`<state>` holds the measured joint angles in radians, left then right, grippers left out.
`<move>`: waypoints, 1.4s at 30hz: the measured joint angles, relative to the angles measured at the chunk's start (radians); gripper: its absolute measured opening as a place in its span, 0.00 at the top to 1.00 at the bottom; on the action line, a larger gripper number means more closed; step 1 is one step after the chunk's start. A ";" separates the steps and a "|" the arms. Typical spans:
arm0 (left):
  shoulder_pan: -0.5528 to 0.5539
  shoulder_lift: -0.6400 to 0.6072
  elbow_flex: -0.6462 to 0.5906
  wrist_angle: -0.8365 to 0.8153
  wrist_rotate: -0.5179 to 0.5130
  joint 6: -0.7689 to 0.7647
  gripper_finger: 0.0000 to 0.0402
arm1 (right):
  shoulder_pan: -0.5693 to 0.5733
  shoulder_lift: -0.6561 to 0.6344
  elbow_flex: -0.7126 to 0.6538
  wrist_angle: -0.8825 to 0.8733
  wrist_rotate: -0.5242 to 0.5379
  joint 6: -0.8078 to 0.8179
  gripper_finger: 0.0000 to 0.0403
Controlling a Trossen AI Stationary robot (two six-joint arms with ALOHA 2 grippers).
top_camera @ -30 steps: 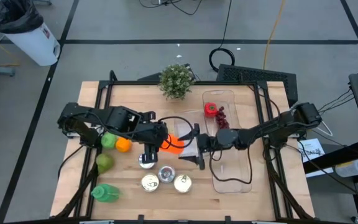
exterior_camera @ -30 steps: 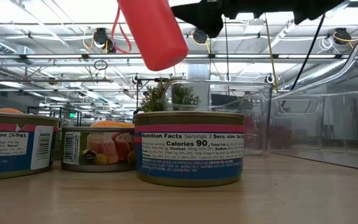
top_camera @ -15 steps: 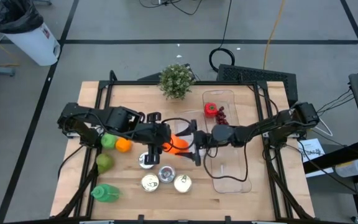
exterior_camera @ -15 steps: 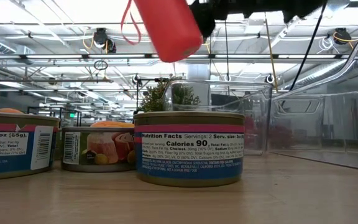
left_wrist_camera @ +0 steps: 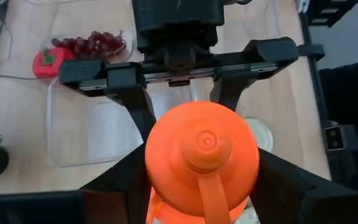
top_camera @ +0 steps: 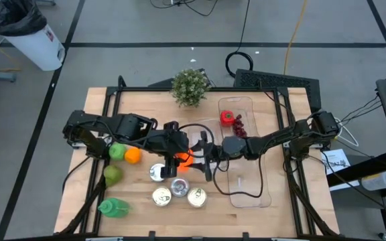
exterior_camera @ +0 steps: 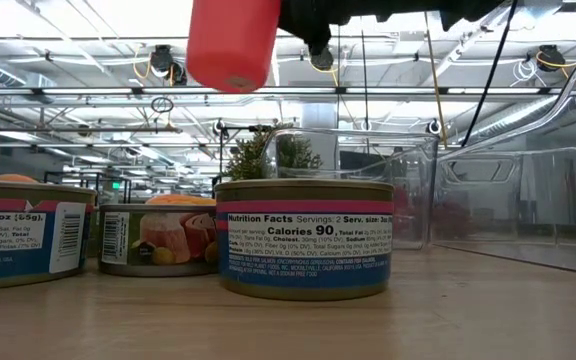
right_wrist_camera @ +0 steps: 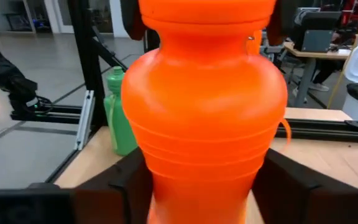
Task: Pick & Place Food Item
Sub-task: Put the orange water bottle into the bottom transparent bin
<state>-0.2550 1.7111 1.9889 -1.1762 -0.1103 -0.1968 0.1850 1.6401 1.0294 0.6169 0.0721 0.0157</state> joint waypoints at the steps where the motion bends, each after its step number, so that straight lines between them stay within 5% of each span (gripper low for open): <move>1: 0.000 -0.002 0.000 0.001 0.008 -0.006 0.46 | 0.002 -0.002 0.000 0.001 0.000 0.002 0.52; 9: -0.031 -0.080 0.000 0.029 -0.010 -0.021 0.36 | 0.016 -0.015 -0.004 -0.034 0.005 -0.012 0.63; 17: -0.100 -0.214 0.001 0.086 -0.164 0.019 0.31 | 0.026 -0.031 -0.003 -0.102 0.008 0.003 0.63; 23: -0.172 -0.234 -0.018 0.082 -0.340 0.046 0.31 | 0.089 -0.196 -0.009 -0.340 0.021 0.015 0.63; 26: -0.205 -0.241 -0.056 0.102 -0.450 0.045 0.31 | 0.157 -0.297 -0.056 -0.434 0.105 0.038 0.64; 30: -0.234 -0.263 -0.179 0.180 -0.537 0.045 0.31 | 0.285 -0.455 -0.177 -0.470 0.340 0.097 0.64; 37: -0.205 -0.403 -0.536 0.548 -0.468 0.120 0.31 | 0.490 -0.643 -0.402 -0.458 0.660 0.227 0.64; 42: -0.135 -0.558 -0.808 0.826 -0.414 0.150 0.31 | 0.566 -0.689 -0.472 -0.459 0.745 0.283 0.64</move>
<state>-0.3905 1.1535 1.1805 -0.3501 -0.5245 -0.0467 0.7506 0.9509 0.5574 0.1577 0.8173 0.2983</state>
